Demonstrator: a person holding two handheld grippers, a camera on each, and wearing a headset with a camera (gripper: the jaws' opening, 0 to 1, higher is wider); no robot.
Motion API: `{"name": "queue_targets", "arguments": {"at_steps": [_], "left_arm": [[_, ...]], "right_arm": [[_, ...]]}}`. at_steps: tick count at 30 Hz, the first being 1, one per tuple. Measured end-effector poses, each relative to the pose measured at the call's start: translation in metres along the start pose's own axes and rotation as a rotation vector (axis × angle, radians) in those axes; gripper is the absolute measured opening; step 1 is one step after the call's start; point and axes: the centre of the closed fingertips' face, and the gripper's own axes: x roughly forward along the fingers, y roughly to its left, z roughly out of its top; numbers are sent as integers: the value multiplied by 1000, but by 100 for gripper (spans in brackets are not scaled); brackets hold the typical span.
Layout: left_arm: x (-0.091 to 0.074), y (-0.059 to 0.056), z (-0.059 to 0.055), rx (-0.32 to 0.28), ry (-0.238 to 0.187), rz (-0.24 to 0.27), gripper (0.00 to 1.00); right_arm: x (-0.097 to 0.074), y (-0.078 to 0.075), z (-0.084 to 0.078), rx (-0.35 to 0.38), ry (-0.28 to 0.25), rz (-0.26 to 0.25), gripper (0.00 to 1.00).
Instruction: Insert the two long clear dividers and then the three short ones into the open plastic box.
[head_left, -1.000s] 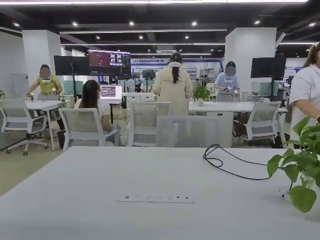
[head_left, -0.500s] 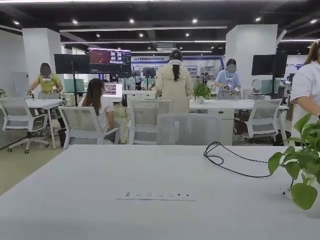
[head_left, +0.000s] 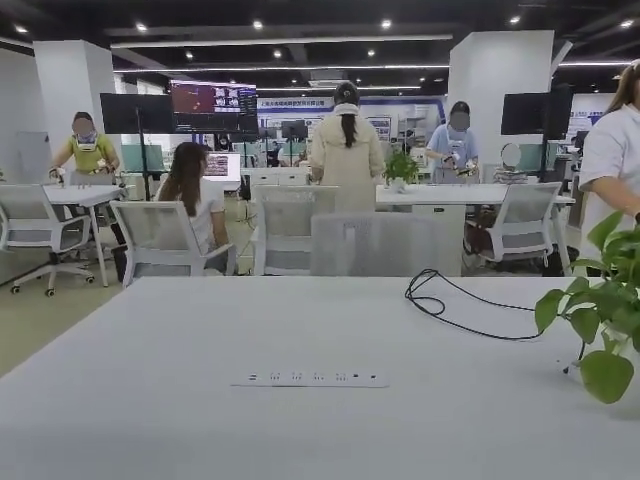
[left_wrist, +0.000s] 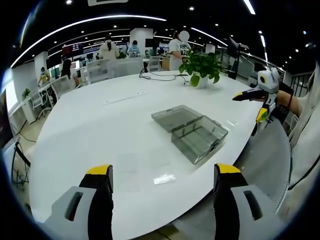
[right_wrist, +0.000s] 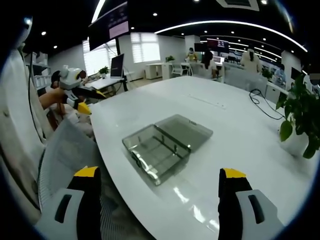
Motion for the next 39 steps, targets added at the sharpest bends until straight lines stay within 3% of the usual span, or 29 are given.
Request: {"name": "queue_targets", "arguments": {"at_steps": [10, 19, 29, 39], "left_arm": [[16, 20, -8, -59, 48, 30, 71], [31, 43, -27, -71, 118, 76, 62], [47, 62, -47, -82, 181, 107, 53], [66, 74, -58, -85, 212, 119, 47]], "right_arm": [[8, 4, 6, -5, -20, 29, 97], [13, 11, 15, -2, -40, 45, 96], [18, 2, 11, 10, -27, 55, 95], [23, -4, 8, 28, -15, 57, 94]]}}
